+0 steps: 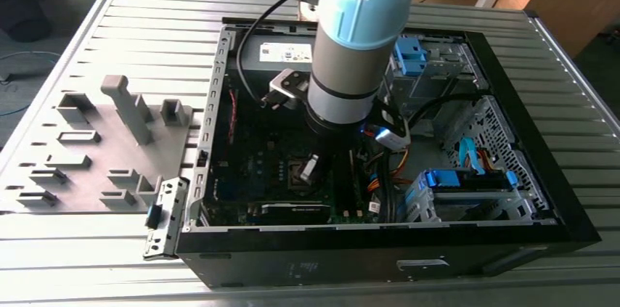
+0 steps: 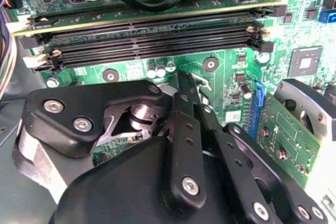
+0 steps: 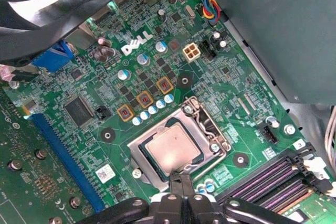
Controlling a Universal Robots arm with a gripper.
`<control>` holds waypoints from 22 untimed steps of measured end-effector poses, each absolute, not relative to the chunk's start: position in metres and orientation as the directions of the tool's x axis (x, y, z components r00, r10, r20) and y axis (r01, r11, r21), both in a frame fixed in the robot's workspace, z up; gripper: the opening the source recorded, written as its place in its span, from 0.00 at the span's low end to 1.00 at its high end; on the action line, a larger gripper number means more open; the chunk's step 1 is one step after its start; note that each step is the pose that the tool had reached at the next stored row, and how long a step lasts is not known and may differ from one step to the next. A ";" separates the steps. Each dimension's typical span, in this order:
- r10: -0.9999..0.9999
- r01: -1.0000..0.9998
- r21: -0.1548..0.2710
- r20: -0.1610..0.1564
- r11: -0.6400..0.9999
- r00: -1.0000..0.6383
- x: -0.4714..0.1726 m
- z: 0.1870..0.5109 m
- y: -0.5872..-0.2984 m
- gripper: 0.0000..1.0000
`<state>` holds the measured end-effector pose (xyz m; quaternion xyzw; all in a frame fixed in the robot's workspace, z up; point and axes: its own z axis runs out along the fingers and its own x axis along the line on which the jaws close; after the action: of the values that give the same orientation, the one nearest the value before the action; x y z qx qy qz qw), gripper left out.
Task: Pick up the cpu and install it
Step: 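Install the first cpu locking lever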
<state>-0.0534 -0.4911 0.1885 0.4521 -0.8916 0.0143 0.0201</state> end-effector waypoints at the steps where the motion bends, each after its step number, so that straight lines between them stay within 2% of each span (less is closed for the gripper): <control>1: -0.806 -0.807 -0.007 0.049 0.591 -0.590 -0.053 0.188 -0.491 0.11; 22: -0.806 -0.807 -0.007 0.048 0.591 -0.590 -0.048 0.187 -0.496 0.11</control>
<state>-0.0479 -0.4958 0.1871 0.4522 -0.8916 0.0140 0.0196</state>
